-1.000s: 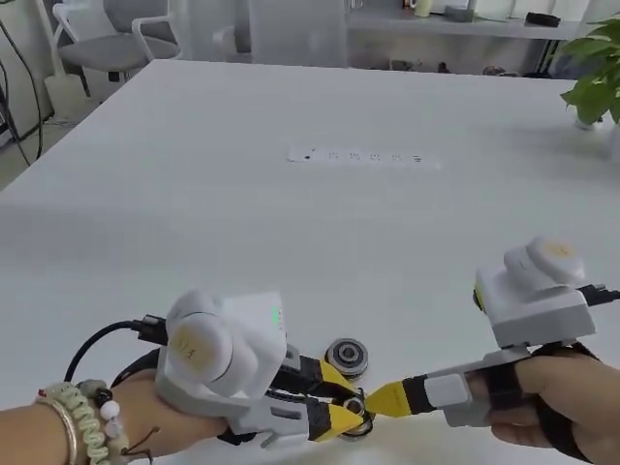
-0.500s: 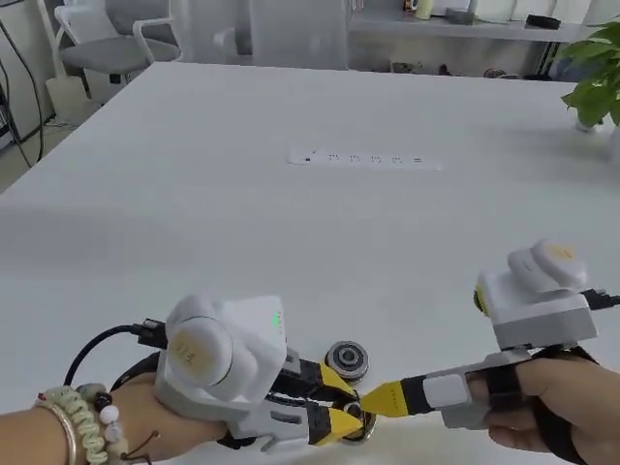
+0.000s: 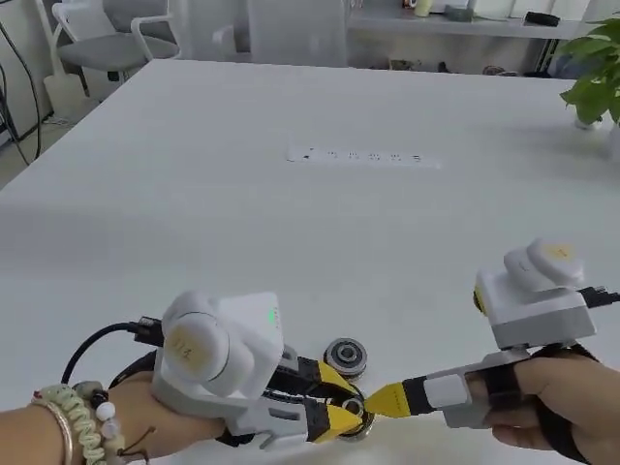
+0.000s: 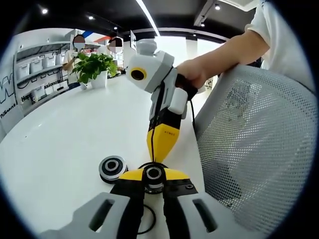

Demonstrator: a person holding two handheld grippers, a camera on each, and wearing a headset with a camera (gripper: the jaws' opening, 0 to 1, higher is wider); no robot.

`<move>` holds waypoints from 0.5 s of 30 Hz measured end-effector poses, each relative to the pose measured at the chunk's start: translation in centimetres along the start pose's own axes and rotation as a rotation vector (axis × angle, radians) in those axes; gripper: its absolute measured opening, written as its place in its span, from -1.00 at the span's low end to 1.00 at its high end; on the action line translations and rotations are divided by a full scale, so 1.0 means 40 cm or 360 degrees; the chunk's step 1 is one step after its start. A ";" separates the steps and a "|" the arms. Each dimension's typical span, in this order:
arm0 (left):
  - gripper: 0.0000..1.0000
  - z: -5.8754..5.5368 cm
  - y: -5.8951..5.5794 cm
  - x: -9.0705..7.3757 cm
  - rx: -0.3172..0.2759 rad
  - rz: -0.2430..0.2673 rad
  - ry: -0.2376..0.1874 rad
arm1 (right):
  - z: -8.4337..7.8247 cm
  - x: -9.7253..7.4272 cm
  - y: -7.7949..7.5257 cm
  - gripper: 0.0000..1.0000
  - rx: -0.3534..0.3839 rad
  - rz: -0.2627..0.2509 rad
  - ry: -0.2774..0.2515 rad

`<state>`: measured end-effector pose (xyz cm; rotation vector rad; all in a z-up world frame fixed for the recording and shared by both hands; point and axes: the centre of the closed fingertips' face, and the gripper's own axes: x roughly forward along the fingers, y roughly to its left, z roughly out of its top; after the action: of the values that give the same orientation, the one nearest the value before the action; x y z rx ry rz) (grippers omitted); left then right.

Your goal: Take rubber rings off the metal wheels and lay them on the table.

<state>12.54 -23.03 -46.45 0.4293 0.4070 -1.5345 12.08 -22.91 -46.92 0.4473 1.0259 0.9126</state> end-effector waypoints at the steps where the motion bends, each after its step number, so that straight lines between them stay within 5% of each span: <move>1: -0.85 0.001 0.000 0.001 0.0000 -0.0001 0.0010 | 0.001 0.000 -0.002 -1.00 -0.0004 0.0001 -0.0001; 10: -0.72 0.002 0.002 -0.014 -0.0005 -0.0056 0.0113 | 0.004 -0.002 -0.007 -1.00 -0.0012 -0.0026 -0.0003; 13: -0.60 0.029 -0.003 -0.029 -0.0038 -0.0091 0.0063 | 0.002 -0.002 -0.005 -1.00 -0.0012 -0.0024 0.0000; 15: -0.50 0.055 -0.009 -0.040 -0.0143 -0.0122 0.0004 | 0.001 -0.002 -0.003 -1.00 -0.0012 -0.0022 0.0002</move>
<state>12.17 -22.77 -43.77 0.3490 0.4970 -1.5835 12.16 -23.06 -46.93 0.4329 1.0255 0.9041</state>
